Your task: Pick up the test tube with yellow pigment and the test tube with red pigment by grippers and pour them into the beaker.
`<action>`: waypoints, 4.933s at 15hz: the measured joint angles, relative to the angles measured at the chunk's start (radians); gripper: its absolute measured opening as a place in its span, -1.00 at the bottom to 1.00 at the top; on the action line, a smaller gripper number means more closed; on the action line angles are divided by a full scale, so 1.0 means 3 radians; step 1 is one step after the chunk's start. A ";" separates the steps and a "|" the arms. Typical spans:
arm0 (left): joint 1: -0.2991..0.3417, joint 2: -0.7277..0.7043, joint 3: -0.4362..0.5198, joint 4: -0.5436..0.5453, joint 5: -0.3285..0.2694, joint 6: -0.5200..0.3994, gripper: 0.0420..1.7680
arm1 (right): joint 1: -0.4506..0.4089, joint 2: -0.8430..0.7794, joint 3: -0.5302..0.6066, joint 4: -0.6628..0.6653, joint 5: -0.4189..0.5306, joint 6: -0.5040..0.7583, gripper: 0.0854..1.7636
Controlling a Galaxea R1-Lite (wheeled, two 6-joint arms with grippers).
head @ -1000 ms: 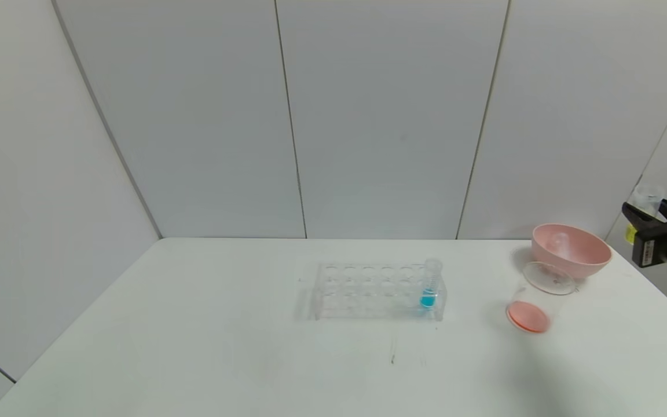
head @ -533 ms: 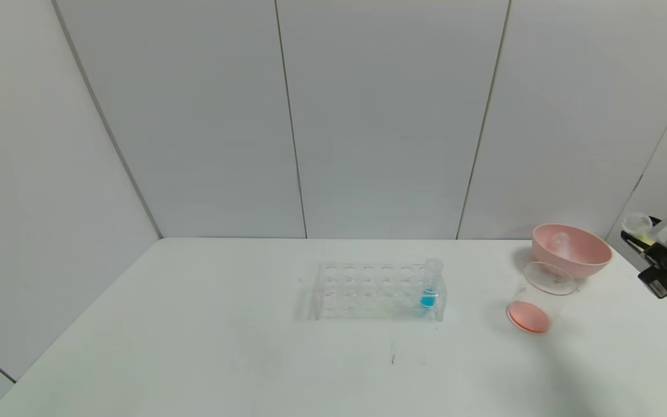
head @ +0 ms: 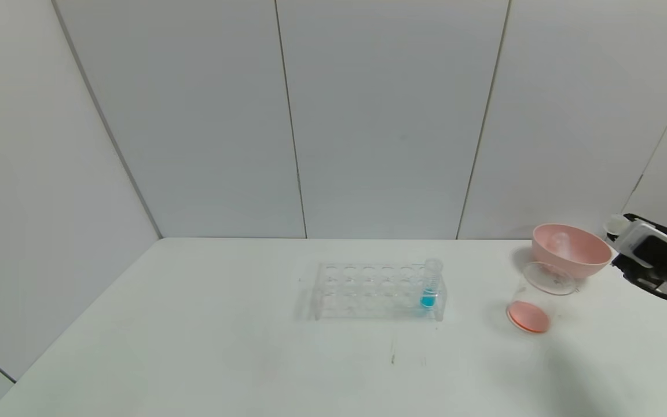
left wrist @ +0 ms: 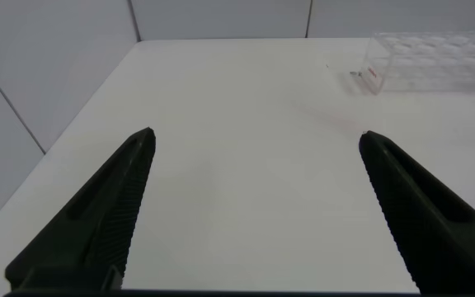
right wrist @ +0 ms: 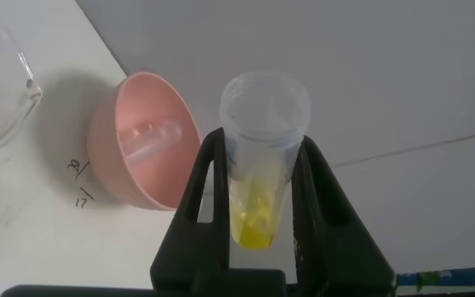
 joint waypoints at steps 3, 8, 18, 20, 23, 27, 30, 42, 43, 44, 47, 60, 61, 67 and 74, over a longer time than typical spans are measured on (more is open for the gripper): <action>0.0000 0.0000 0.0000 0.0000 0.0000 0.0000 1.00 | 0.0038 0.0061 -0.0005 0.0002 0.0001 -0.0306 -0.51; 0.0000 0.0000 0.0000 0.0000 0.0000 0.0000 1.00 | 0.0261 0.0152 -0.0028 0.0023 -0.0180 -0.0433 -0.51; 0.0000 0.0000 0.0000 0.0000 0.0000 0.0000 1.00 | 0.0293 0.0240 -0.0050 0.0016 -0.0206 -0.1016 -0.51; 0.0000 0.0000 0.0000 0.0000 0.0000 0.0000 1.00 | 0.0295 0.0243 -0.0050 0.0016 -0.0207 -0.1062 -0.51; 0.0000 0.0000 0.0000 0.0000 0.0000 0.0000 1.00 | 0.0293 0.0223 -0.0055 -0.0006 -0.0229 -0.1322 -0.51; 0.0000 0.0000 0.0000 0.0000 0.0000 0.0000 1.00 | 0.0321 0.0202 -0.0081 -0.0006 -0.0320 -0.1454 -0.51; 0.0000 0.0000 0.0000 0.0000 0.0000 0.0000 1.00 | 0.0338 0.0199 -0.0099 -0.0004 -0.0387 -0.1558 -0.51; 0.0000 0.0000 0.0000 0.0000 0.0000 0.0000 1.00 | 0.0423 0.0186 -0.0154 -0.0009 -0.0533 -0.1790 -0.51; 0.0000 0.0000 0.0000 0.0000 0.0000 0.0001 1.00 | 0.0429 0.0184 -0.0161 -0.0006 -0.0538 -0.1779 -0.51; 0.0000 0.0000 0.0000 0.0000 0.0000 0.0000 1.00 | 0.0434 0.0179 -0.0201 -0.0003 -0.0535 -0.1749 -0.51; 0.0000 0.0000 0.0000 0.0000 0.0000 0.0000 1.00 | 0.0439 0.0192 -0.0584 0.0065 -0.0577 -0.1209 -0.51; 0.0000 0.0000 0.0000 0.0000 0.0000 0.0000 1.00 | 0.0391 0.0726 -0.1150 0.0238 -0.0897 0.3159 -0.51; 0.0000 0.0000 0.0000 0.0000 0.0000 0.0000 1.00 | 0.0378 0.0779 -0.1125 0.0238 -0.0896 0.3193 -0.51; 0.0000 0.0000 0.0000 0.0000 0.0000 0.0000 1.00 | 0.0296 0.1059 -0.1094 0.0155 -0.0898 0.3173 -0.08; 0.0000 0.0000 0.0000 0.0000 0.0000 0.0001 1.00 | 0.0240 0.0852 -0.1111 0.0187 -0.0891 0.3221 0.52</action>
